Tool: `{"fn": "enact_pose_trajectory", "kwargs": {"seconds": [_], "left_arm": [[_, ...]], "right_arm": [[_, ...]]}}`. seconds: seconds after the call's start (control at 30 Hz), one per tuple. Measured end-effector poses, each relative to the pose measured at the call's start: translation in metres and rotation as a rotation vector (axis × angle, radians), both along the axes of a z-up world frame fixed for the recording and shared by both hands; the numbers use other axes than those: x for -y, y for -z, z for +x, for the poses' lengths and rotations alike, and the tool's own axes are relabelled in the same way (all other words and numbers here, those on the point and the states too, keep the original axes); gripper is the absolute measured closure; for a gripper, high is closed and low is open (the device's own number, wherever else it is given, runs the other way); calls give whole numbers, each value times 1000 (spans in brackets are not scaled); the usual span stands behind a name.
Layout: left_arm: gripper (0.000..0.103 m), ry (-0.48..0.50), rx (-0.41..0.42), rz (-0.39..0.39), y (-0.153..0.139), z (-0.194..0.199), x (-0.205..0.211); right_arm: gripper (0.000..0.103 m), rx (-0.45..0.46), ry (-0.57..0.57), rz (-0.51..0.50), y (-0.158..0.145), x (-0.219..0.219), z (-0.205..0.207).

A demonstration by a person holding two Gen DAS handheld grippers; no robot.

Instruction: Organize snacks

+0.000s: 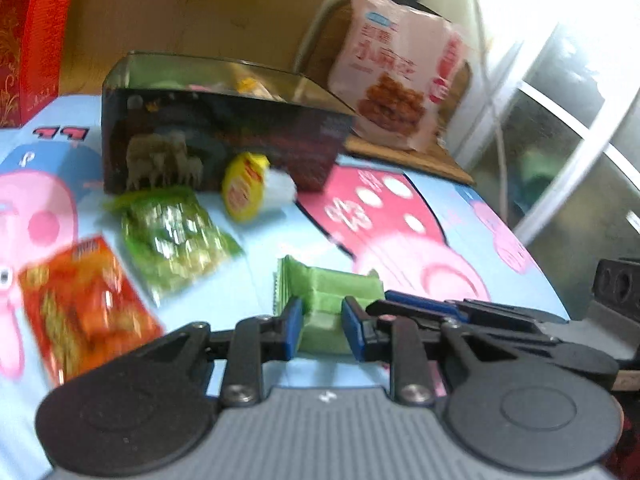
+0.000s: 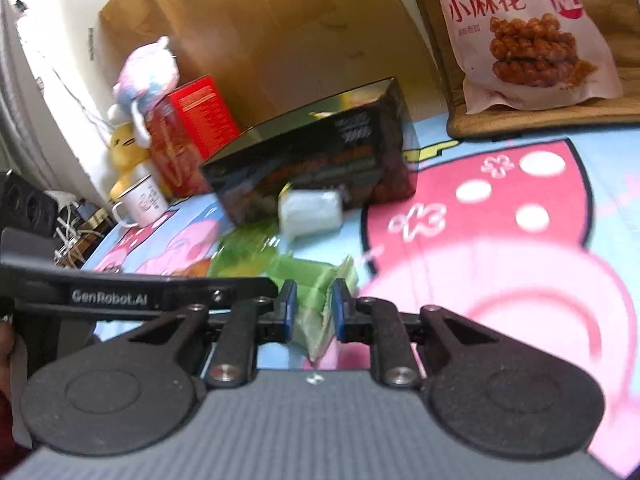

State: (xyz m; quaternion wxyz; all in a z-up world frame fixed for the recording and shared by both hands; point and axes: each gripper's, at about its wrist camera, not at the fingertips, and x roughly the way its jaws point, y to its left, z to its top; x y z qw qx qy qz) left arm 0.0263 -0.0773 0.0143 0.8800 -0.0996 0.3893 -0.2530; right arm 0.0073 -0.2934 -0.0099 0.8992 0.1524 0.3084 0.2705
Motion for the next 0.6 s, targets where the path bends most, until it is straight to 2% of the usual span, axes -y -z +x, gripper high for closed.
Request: {"fn": "enact_pose_trajectory", "kwargs": {"seconds": [0.13, 0.17, 0.2, 0.27, 0.33, 0.4, 0.47, 0.53, 0.6], "left_arm": [[78, 68, -9, -7, 1, -35, -3], [78, 84, -10, -18, 0, -42, -6], [75, 91, -5, -30, -2, -48, -11], [70, 74, 17, -47, -10, -52, -19], [59, 45, 35, -54, -16, -50, -25], [55, 31, 28, -55, -19, -44, -27], [50, 49, 16, -55, -18, -40, -24], [37, 63, 3, -42, -14, -35, -17], [31, 80, -14, -38, -7, -31, -9]], "right_arm": [[75, 17, -29, -3, 2, 3, -29], [68, 26, -43, -8, 1, 3, -36], [56, 36, -53, -14, -1, 3, -42], [46, 69, -57, -40, -3, 2, -57], [43, 103, -55, -104, -4, -3, -68], [40, 127, -47, -167, -1, -9, -72], [40, 131, -39, -208, 3, -14, -69], [39, 144, -29, -257, 6, -19, -68], [39, 172, -35, -308, 8, -25, -68]]}}
